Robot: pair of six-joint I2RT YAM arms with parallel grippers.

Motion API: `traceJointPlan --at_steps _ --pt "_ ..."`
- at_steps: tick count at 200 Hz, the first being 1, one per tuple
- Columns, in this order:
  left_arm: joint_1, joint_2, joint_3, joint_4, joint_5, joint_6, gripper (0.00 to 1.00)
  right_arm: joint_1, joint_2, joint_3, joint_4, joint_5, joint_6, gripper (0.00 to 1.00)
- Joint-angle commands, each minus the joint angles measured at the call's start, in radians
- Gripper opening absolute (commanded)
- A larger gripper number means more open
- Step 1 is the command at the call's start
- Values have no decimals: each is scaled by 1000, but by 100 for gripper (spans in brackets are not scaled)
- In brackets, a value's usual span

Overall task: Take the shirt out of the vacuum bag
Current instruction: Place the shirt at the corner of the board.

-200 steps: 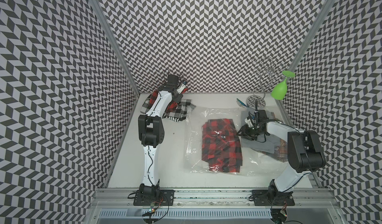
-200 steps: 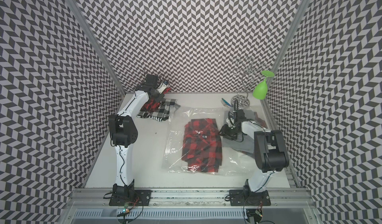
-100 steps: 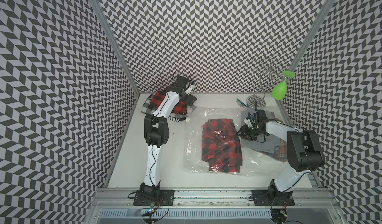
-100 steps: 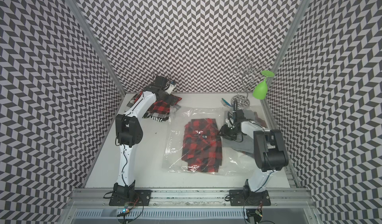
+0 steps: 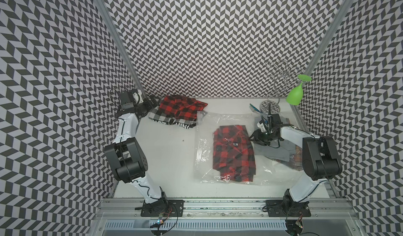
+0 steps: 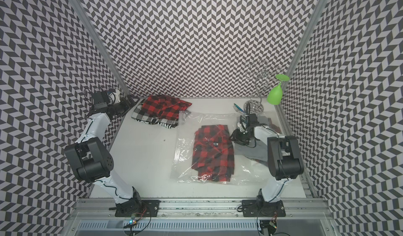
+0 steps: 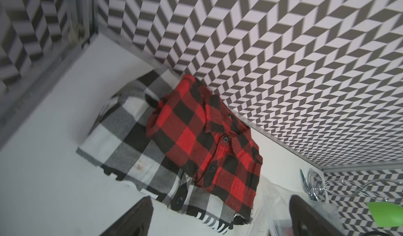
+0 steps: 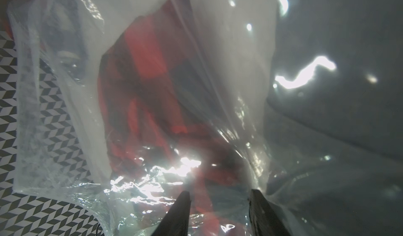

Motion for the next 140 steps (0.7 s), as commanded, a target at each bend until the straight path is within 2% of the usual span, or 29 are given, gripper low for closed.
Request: traceJointPlan --at_steps 1,32,60,94,140 --pt "-54 34 -58 131 163 -131 99 8 14 19 20 -18 -18 47" --pt "-55 85 -121 253 164 -224 99 8 4 17 23 -18 -17 47" --pt "-54 138 -138 271 98 -245 99 8 -3 18 24 -19 -16 47" --pt "-52 195 -133 293 52 -260 99 8 -10 15 27 -13 -19 47" --pt "-51 256 -94 373 9 -355 99 8 -8 11 32 -10 -21 47"
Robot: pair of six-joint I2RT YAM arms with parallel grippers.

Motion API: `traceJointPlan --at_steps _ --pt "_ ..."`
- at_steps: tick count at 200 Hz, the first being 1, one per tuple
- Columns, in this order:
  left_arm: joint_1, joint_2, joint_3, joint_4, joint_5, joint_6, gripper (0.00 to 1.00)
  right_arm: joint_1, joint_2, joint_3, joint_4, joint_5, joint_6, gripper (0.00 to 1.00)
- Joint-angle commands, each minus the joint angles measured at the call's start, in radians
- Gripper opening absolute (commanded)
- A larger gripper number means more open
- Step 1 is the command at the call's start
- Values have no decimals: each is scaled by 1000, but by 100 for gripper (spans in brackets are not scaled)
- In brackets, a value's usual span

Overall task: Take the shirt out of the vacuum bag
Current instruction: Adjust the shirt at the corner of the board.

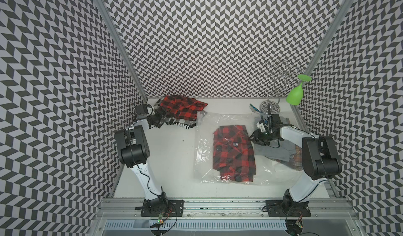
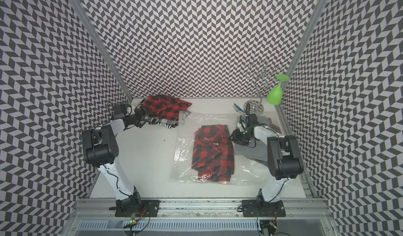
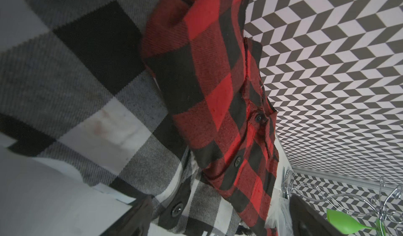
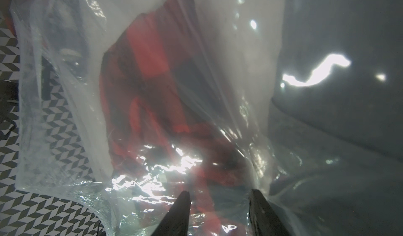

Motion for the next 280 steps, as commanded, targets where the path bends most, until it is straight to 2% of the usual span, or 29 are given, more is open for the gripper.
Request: traceJointPlan --at_steps 1,46,77,119,152,186,218,280 --pt "6 26 36 82 -36 -64 99 8 -9 11 32 -2 -16 47" --pt "3 82 54 194 -30 -170 98 7 -1 16 29 1 -18 47" --pt "-6 81 79 211 -1 -195 96 7 7 21 31 3 -18 47" --pt "-12 137 160 111 -33 -172 95 7 17 24 35 4 -17 47" --pt "-23 179 169 177 -48 -214 93 7 25 30 38 5 -13 47" --pt "-54 239 259 107 -61 -192 89 7 27 30 37 6 -11 47" --pt "-54 205 202 84 -97 -177 90 6 22 36 33 7 -14 47" --pt "-44 110 83 123 -161 -191 98 6 28 53 23 7 -18 47"
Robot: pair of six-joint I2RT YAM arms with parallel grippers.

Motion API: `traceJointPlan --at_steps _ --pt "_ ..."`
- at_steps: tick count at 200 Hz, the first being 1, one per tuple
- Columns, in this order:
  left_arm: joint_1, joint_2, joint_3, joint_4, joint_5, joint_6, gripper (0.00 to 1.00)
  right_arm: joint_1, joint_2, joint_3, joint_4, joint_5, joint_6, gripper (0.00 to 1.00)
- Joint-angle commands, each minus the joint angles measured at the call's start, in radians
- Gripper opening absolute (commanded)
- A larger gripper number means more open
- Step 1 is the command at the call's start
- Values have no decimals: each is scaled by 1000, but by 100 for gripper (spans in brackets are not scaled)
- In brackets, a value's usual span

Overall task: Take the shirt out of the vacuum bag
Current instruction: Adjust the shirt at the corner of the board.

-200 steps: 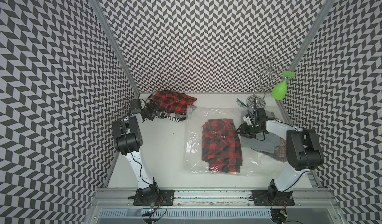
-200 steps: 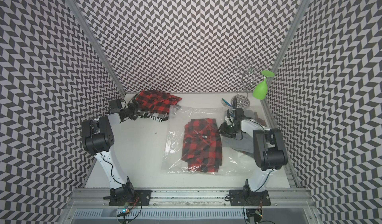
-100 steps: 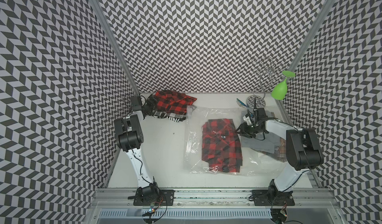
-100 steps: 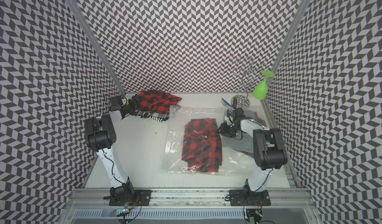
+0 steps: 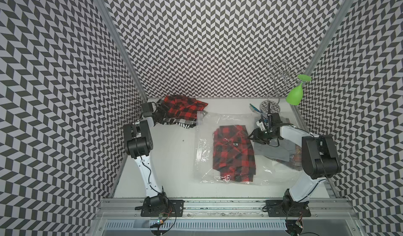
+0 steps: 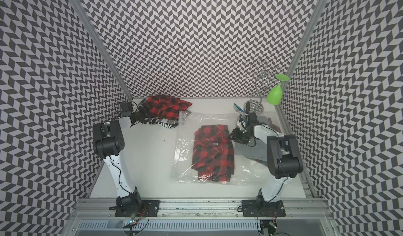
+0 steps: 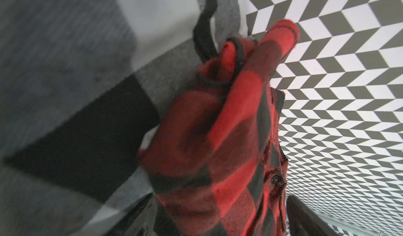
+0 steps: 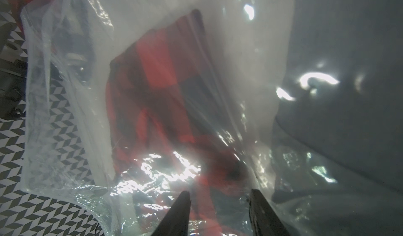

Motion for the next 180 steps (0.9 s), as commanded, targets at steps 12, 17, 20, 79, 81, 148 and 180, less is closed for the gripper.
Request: traceJointPlan --at_steps 12,17,20,79,81,148,180 --pt "7 -65 -59 39 -47 -18 98 6 19 33 8 4 -14 47" --pt "9 -57 -48 37 -48 -22 98 5 20 33 7 5 -16 47" --pt "9 -50 -39 32 -51 -24 98 5 21 34 6 6 -15 47" --pt "-7 65 116 -5 -56 -51 72 3 29 35 5 6 -22 47" --pt "-7 67 117 -5 -56 -50 69 4 29 34 5 5 -22 47" --pt "-11 83 191 -62 -14 22 2 4 26 18 17 -4 -23 47" --pt "-16 14 165 -41 10 14 0 4 24 25 14 1 -24 47"
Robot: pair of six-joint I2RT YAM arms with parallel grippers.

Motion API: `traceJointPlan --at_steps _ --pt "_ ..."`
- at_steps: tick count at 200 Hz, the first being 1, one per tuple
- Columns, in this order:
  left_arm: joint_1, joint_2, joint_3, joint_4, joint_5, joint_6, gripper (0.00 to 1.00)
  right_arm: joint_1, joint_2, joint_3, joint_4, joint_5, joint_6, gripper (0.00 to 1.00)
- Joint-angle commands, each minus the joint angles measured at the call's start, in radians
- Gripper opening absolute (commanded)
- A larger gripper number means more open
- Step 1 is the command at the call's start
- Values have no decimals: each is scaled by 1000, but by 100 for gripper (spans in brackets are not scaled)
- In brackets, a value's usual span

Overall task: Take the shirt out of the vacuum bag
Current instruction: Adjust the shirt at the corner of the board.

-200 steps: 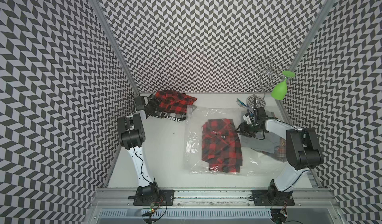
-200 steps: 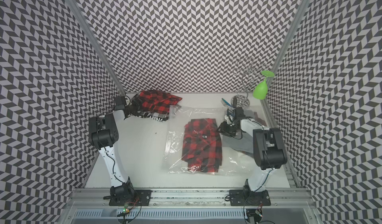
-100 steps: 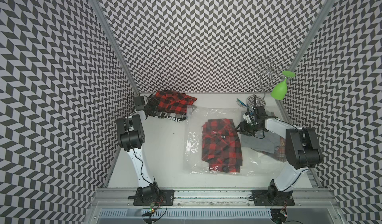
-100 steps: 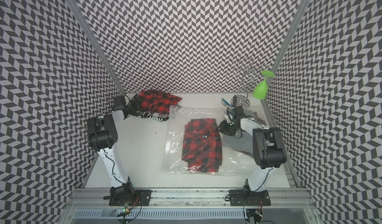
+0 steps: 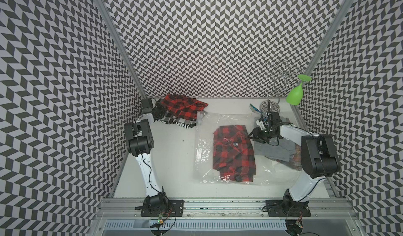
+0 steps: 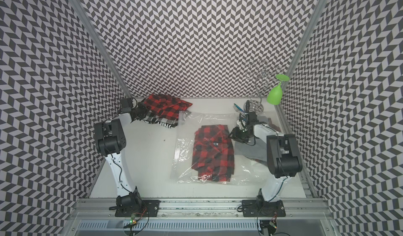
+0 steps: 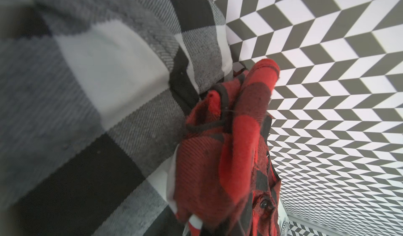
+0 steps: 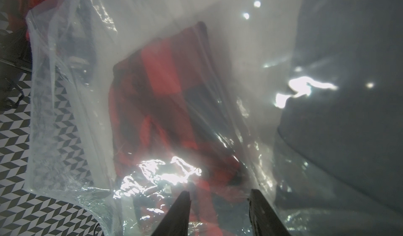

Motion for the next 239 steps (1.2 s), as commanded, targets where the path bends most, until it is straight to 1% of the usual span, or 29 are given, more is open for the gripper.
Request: traceJointPlan --at_steps 1,33,62,121,138,144,148,152,159,161,163,167,174,183,185,186,188,205,221,239 --pt "-10 -74 -13 14 38 15 0 3 11 8 14 1 -15 47" --pt "-8 -177 -98 53 57 -6 0 1 10 12 19 -4 -10 47" --pt "22 -241 -198 76 56 -3 0 1 4 11 21 -3 -8 47" --pt "91 -255 -327 85 71 61 0 1 0 2 22 -6 -10 47" --pt "107 -228 -334 67 93 85 0 1 -1 2 22 -6 -10 47" --pt "112 -217 -334 61 98 89 4 1 -2 2 23 -8 -11 47" --pt "115 -213 -335 61 100 93 10 1 -2 2 24 -10 -10 47" --pt "116 -211 -338 61 100 97 18 1 -1 3 24 -10 -10 47" --pt "118 -212 -342 59 98 103 38 1 -1 2 24 -9 -10 47" --pt "118 -212 -343 57 97 104 41 1 -2 3 24 -10 -10 47" --pt "118 -215 -344 55 96 108 48 1 -1 2 24 -10 -11 47" --pt "118 -221 -346 50 91 113 56 1 -3 2 24 -8 -10 47" --pt "118 -238 -352 50 86 118 67 1 -5 3 22 -6 -12 47" --pt "118 -267 -365 57 88 119 77 1 -6 4 22 -4 -13 47" --pt "117 -273 -368 57 87 120 91 1 -7 3 21 -4 -14 47" --pt "117 -279 -369 57 86 120 95 1 -7 3 21 -4 -14 47" --pt "117 -287 -370 54 82 121 98 1 -8 2 21 -4 -13 47" --pt "115 -365 -385 16 48 132 99 0 -11 1 22 0 -14 47" --pt "102 -466 -400 -28 5 160 99 0 -17 4 21 -2 -12 47" --pt "45 -582 -408 -112 -38 227 99 -2 -22 4 25 -2 -11 47"
